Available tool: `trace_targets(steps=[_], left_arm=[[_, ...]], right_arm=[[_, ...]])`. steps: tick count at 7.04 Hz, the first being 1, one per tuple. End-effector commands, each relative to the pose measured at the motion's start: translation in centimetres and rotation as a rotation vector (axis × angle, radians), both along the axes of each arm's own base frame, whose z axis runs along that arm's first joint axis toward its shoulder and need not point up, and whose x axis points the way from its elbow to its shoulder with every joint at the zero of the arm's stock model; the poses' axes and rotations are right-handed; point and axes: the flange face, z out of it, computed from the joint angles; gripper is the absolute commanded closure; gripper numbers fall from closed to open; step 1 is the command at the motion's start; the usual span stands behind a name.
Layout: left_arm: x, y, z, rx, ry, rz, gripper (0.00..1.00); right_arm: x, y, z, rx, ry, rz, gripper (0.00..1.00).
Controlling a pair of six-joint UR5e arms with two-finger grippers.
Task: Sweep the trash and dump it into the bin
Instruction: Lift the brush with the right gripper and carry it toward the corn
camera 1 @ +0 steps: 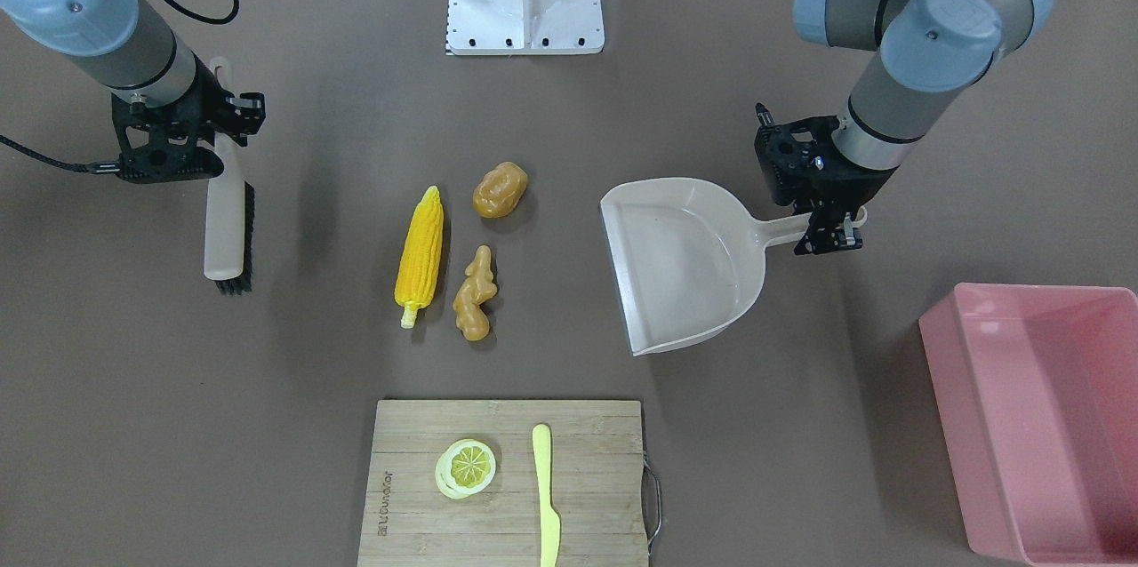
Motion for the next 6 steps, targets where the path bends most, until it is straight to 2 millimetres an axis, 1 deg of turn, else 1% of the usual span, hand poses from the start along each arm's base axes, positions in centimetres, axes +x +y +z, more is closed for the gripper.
trace_targets(steps=[1,2,3,4,5,6], left_arm=[[4.6,1.6,-3.1,0.084,-0.008,0.02,1.0],[7.1,2.7,-3.5,0.112,-0.029,0.041,1.0],[7.4,2.6,-3.0,0.112,-0.039,0.048,1.0],[7.2,2.7,-2.3,0.104,-0.048,0.05,1.0],[6.9,3.0,-2.5,0.106,-0.043,0.05,1.0],[6.7,3.0,-2.3,0.093,-0.056,0.049,1.0]], right_arm=[[-0.7,0.6,0.1,-0.037,-0.035,-0.027,1.0],[-0.7,0.7,-0.4,-0.039,-0.045,-0.025,1.0],[-0.6,0.6,-0.8,-0.036,-0.049,-0.019,1.0],[0.0,0.2,-0.9,-0.03,-0.052,-0.008,1.0],[0.0,0.0,-1.9,-0.002,-0.079,-0.004,1.0],[-0.2,0.0,-3.0,0.035,-0.146,-0.009,1.0]])
